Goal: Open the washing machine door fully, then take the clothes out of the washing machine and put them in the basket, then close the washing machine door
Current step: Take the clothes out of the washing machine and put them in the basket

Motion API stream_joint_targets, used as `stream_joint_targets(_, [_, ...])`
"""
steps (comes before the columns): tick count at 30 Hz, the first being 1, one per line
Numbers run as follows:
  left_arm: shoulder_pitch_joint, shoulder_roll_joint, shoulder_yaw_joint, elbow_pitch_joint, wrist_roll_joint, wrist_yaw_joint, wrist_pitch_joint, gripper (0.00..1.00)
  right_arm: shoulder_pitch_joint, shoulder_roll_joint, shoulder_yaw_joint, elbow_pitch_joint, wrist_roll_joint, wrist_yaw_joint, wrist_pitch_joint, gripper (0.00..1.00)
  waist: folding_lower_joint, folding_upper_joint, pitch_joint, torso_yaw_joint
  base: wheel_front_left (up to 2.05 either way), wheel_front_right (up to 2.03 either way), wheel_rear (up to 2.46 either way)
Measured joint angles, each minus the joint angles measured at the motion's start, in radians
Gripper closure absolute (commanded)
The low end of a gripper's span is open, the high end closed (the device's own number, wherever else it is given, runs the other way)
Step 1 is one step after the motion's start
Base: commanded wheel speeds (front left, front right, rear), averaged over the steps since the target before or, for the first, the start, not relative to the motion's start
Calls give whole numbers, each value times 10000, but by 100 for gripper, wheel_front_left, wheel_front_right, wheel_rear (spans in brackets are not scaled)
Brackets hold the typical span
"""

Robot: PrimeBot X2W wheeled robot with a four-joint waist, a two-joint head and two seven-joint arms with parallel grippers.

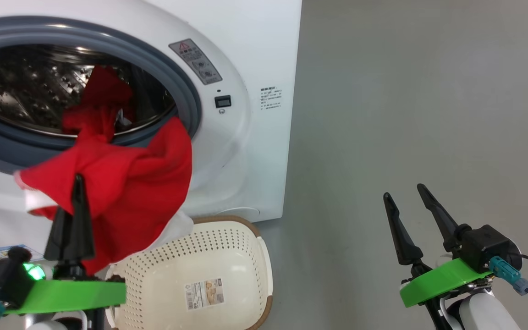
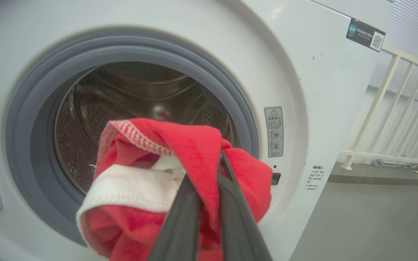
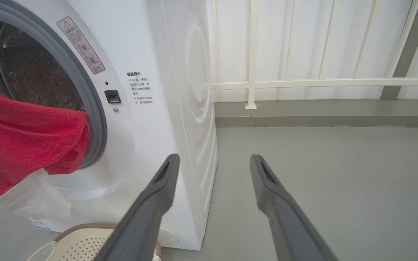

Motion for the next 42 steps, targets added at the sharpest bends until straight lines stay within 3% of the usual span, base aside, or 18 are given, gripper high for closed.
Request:
stream_joint_targets(12, [-96,-42,-610,2713,-529,73,4,100,-92,-2,2,-50,0,0,0,0,0,0,834,83,0,0,0])
stream_joint_targets(31, [-3493,21,-1152,9413,-1467,-288,40,100,-1005,-8,351,-261,90,0,0,0,0,0,2568,-155,0,0,0])
stream_joint_targets(42, [-5003,190,-2614,11187,-2518,-293,1611,100,-1470,-10,370,-347,92,0,0,0,0,0,3672,-535,0,0,0])
